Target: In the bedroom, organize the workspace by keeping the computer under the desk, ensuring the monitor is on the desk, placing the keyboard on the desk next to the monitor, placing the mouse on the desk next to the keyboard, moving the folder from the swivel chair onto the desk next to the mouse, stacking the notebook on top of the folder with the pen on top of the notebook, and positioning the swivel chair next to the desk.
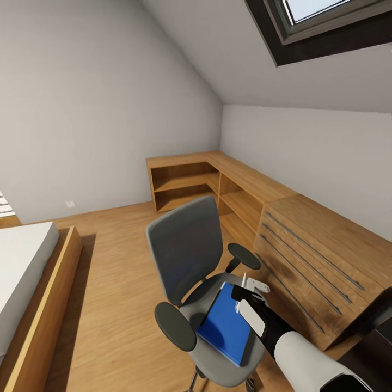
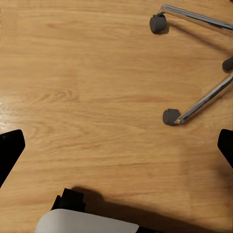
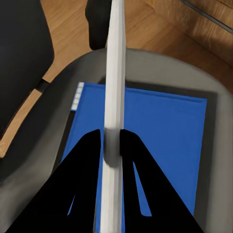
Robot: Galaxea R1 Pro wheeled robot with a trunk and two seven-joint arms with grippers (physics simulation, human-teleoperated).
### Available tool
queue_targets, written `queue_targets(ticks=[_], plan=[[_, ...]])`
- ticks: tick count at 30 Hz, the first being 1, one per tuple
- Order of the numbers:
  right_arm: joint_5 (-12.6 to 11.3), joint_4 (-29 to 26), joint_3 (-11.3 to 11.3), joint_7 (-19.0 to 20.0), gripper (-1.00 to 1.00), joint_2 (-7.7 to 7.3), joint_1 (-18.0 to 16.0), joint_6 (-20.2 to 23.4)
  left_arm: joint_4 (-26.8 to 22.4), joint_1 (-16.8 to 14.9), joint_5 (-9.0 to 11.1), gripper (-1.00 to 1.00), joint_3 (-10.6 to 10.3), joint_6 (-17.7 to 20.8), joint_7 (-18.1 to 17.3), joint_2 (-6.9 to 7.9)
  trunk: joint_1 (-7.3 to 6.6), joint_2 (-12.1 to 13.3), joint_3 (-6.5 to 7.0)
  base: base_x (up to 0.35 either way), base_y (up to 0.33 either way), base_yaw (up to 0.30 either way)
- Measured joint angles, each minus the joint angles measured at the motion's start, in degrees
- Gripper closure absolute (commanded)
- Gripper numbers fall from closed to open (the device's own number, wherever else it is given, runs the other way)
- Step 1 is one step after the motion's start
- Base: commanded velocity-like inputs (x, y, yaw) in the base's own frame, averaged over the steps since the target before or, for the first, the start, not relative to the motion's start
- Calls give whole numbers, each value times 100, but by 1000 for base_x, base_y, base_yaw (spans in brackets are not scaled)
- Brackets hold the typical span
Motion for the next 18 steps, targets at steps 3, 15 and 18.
queue_targets(ticks=[3,15,18], plan=[[0,9,5,0,100,0,0,0,0,-1,-5,-100,-10,-1,-11,-91,0,0,27,0,0,0],[10,1,5,4,100,0,0,-111,-5,2,-18,-100,-7,-5,-24,-300,0,0,126,0,0,0],[4,9,10,3,100,0,0,-198,-6,3,-17,-100,-8,-3,-32,-304,0,0,138,0,0,0]])
